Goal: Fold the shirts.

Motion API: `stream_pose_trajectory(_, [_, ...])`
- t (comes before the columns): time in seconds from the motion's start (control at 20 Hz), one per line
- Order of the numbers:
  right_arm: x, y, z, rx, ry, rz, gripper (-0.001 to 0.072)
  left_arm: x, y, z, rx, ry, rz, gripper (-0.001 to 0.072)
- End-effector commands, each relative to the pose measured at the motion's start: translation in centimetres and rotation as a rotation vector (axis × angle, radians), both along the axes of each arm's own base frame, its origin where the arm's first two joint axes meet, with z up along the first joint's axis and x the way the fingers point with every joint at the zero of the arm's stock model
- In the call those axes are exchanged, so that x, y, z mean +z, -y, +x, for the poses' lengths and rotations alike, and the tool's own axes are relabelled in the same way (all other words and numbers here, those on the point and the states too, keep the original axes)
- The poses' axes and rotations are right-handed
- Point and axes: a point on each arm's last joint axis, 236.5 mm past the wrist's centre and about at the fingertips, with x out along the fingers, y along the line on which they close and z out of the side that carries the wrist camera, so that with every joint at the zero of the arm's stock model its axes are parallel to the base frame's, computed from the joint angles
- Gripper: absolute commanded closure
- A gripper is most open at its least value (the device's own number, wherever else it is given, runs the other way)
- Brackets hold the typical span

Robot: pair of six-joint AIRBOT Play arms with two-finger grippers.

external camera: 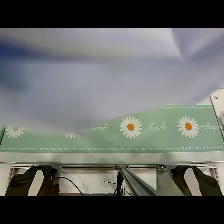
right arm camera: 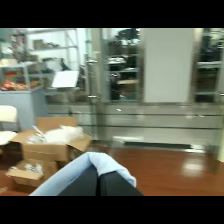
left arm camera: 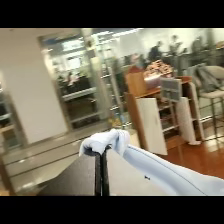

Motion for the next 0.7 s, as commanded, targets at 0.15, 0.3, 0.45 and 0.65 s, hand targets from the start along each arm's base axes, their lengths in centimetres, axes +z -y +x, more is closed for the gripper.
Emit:
stream_pose_trajectory(0.15, [-11.8,4.2,-5.2,-0.278,-0.515,-0.116,0.0680,-9.1,-2.5,-1.3,0.182,-0.378,-0.009,0.0690])
stream_pose_trajectory(0.3, [-14.5,6.2,-5.7,-0.338,-0.645,-0.137,0.0681,-14.3,-3.2,0.7,0.203,-0.630,0.034,0.0690])
stream_pose_trajectory(0.45, [-16.1,6.7,-3.9,-0.299,-0.716,-0.116,0.0682,-18.2,-2.4,3.3,0.085,-0.834,0.025,0.0690])
stream_pose_trajectory(0.65, [-23.2,7.9,0.9,-0.170,-0.973,-0.040,0.0681,-23.1,-3.4,9.1,-0.004,-1.010,-0.072,0.0690])
